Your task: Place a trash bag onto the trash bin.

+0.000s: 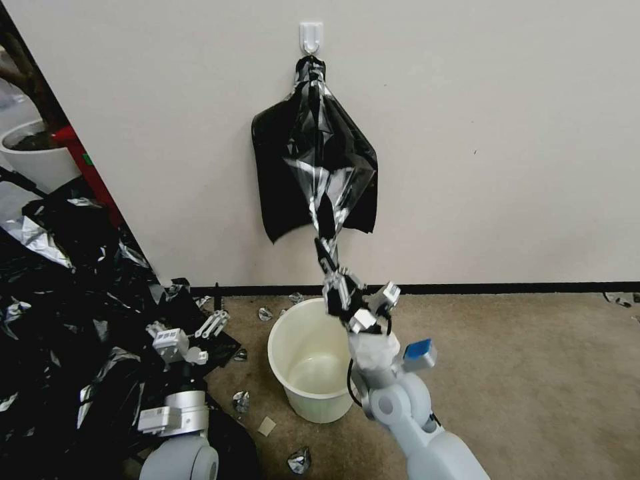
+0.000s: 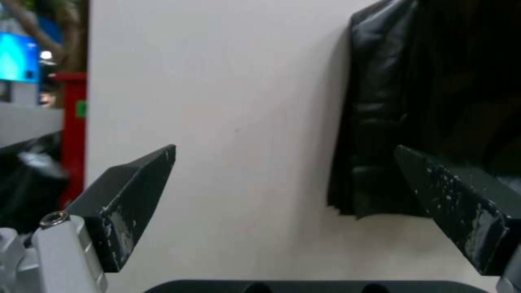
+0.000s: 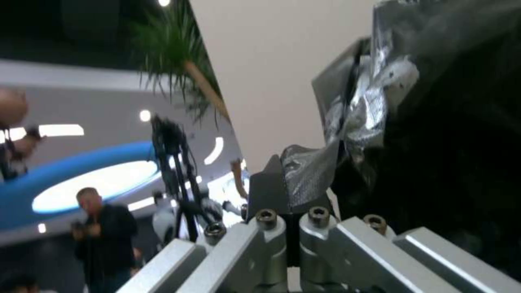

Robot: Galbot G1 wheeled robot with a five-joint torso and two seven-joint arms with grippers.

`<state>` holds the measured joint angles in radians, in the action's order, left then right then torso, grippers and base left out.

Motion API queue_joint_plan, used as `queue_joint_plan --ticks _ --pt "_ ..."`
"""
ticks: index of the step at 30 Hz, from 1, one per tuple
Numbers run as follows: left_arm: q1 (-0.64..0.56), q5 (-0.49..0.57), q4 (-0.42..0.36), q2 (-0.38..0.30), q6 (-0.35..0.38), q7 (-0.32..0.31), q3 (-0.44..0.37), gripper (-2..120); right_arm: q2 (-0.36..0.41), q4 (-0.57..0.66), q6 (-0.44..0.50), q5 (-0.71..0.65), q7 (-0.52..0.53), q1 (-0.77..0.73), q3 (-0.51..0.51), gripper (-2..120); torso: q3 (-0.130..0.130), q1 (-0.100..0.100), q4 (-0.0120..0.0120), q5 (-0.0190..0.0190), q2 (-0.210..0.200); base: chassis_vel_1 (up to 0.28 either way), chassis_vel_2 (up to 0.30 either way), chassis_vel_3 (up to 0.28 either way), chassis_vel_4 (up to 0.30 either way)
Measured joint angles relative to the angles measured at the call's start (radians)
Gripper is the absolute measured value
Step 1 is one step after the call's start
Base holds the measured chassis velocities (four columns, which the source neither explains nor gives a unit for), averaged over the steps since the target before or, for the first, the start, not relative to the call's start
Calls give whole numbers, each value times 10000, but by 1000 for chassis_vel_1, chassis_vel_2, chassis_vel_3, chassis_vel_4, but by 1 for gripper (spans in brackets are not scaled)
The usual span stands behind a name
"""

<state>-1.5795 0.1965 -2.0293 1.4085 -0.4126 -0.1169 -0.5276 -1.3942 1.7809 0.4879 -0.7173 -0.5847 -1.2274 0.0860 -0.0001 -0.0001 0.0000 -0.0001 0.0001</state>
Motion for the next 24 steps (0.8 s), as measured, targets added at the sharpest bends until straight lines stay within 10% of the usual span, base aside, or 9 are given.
queue_joint_plan --ticks 6,12,24 --pt "511 1000 -493 -1406 -7 502 281 100 -24 -401 147 715 135 541 242 0 1 0 3 -2 0 0 0 0 0" --pt "2261 1854 -839 -4439 235 1073 577 100 -121 -679 204 1010 1534 1845 450 0 2 0 0 3 0 0 0 0 0" --pt "2886 2046 -612 -5527 881 732 678 100 412 12 -181 3112 3730 141 -203 24 1 1 1 0 -1 0 0 0 0"
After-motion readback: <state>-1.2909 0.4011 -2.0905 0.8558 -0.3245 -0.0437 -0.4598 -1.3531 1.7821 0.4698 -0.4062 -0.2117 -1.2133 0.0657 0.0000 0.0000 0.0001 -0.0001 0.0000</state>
